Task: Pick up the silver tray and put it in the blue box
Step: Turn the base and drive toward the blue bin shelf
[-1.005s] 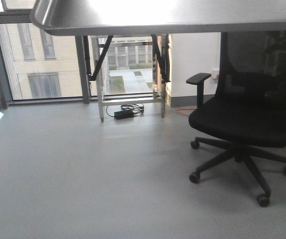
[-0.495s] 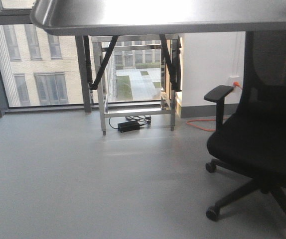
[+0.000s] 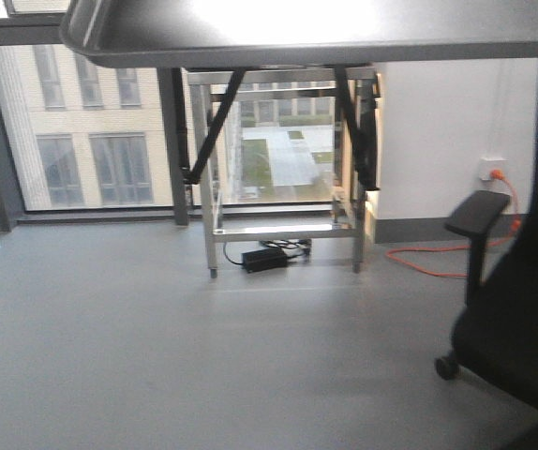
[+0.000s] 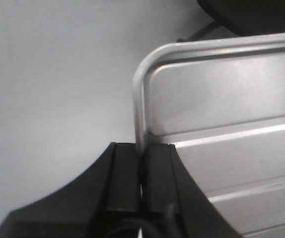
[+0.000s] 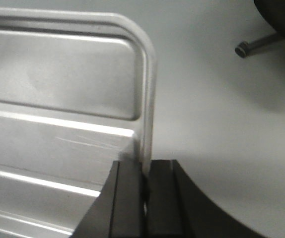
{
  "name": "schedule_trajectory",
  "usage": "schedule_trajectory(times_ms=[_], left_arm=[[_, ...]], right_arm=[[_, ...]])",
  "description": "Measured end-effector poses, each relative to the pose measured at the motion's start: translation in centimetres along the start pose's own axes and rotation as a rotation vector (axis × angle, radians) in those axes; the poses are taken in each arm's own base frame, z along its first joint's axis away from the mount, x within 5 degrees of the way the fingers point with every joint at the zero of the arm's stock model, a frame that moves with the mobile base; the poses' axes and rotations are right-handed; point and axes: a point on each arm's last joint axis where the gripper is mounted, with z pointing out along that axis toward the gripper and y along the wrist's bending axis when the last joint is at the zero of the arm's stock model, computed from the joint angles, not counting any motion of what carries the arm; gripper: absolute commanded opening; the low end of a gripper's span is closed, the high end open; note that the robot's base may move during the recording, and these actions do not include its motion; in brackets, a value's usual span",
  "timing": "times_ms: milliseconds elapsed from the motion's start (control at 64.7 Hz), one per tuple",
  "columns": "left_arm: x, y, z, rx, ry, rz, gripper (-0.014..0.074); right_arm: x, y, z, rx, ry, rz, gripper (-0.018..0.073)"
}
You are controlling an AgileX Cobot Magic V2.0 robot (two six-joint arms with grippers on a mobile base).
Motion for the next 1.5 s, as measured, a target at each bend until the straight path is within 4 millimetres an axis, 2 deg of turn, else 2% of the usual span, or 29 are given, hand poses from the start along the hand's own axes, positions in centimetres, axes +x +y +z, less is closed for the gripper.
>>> schedule_trajectory(times_ms=[1499], left_arm=[[-0.02,-0.02,0.00,0.002,-0.003,0.000,-0.0098]], right_arm=[[-0.02,-0.03,0.00,0.003,-0.002,-0.002,0.0057]])
